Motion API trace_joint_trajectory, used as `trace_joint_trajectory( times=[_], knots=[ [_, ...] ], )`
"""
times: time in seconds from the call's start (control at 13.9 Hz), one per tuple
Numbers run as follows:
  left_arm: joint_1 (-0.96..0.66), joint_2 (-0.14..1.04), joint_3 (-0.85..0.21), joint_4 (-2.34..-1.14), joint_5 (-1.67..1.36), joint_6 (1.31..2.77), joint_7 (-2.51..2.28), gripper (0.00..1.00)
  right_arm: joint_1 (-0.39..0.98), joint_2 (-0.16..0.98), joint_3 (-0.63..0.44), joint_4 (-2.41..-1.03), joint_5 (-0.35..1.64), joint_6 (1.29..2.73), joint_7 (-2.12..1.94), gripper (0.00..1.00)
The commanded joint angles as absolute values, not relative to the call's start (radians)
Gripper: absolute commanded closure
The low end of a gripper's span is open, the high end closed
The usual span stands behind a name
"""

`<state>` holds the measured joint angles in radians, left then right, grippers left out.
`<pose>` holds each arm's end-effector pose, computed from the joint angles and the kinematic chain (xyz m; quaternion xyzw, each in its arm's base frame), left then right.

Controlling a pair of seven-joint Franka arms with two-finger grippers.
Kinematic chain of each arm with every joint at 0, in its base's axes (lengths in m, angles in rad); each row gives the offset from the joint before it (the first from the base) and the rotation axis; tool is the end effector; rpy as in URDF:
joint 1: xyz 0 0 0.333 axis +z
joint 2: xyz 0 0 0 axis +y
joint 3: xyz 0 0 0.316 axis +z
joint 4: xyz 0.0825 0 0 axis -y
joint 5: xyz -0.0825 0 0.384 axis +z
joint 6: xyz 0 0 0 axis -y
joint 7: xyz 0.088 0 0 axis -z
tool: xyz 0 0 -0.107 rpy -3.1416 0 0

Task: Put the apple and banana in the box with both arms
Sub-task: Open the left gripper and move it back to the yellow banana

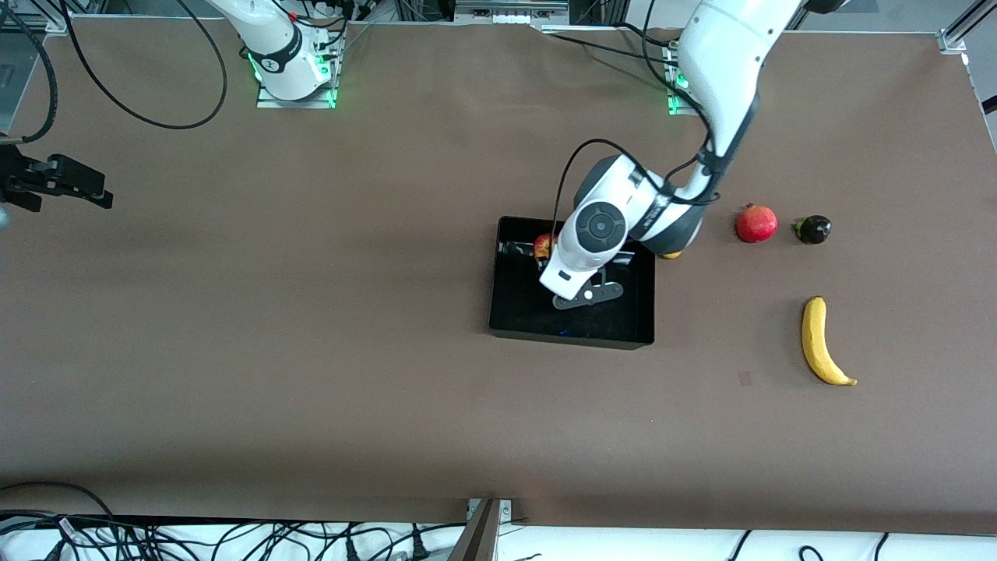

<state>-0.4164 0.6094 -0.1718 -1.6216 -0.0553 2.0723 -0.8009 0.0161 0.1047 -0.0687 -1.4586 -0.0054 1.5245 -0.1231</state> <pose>0.5657 -0.3647 0.2604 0.9857 0.1319 -0.1047 0.0080 0.5814 -0.0290 0.6138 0.9992 0.0353 -0.0198 0.0046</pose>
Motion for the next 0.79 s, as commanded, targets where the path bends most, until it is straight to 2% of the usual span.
trace_joint_trajectory(
  times=[0.0, 0.36, 0.58, 0.72],
  knots=[
    [-0.333, 0.54, -0.178, -1.589, -0.04, 1.973, -0.792, 0.0, -0.099, 0.012, 0.053, -1.569, -0.028, 1.58, -0.132, 0.0],
    [-0.117, 0.471, -0.155, -1.592, -0.041, 1.864, -0.469, 0.0, -0.075, 0.015, 0.049, -1.568, -0.046, 1.574, -0.127, 0.0],
    [-0.06, 0.469, -0.034, -1.598, -0.023, 1.861, -0.211, 0.0, -0.06, 0.008, 0.02, -1.583, -0.051, 1.575, -0.121, 0.0],
    [0.018, 0.486, -0.02, -1.597, 0.01, 1.885, -0.062, 0.0, -0.06, -0.024, 0.02, -1.627, -0.051, 1.589, -0.121, 0.0]
  ],
)
